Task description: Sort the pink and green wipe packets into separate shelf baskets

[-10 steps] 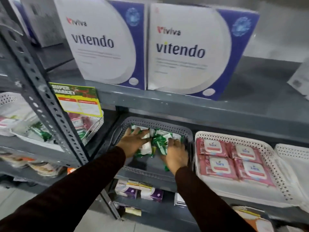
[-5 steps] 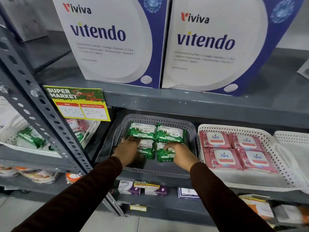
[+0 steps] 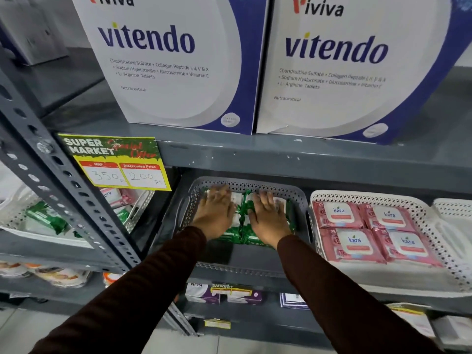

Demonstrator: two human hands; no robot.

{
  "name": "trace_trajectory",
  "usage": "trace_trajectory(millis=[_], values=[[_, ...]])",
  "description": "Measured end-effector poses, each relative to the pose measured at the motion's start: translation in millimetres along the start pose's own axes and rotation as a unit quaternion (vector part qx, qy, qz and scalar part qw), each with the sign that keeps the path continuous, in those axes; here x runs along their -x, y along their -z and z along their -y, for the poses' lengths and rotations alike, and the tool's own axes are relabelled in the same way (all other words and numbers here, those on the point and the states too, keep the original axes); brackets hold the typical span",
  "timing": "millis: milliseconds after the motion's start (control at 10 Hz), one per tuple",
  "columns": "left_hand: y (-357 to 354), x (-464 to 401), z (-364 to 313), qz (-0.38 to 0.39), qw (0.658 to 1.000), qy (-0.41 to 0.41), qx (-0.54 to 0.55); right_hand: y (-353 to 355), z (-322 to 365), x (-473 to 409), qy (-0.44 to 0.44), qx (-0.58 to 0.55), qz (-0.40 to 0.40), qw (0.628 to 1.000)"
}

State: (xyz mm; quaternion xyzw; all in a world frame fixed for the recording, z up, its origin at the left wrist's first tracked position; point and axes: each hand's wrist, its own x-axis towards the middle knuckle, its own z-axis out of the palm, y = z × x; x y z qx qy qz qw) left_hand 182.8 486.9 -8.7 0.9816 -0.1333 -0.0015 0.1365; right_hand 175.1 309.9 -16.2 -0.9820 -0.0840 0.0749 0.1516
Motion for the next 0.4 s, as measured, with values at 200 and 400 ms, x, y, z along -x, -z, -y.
trace_trajectory(millis=[200, 400], values=[[-29, -1, -4, 0.081, 0.993, 0.047, -0.079, -18, -2, -4, -0.003, 0.058, -0.001, 0.998], [-22, -4, -14, 0.1, 0.985, 0.085, -0.108, 11, -1, 11, 0.022, -0.072, 0.016, 0.997]])
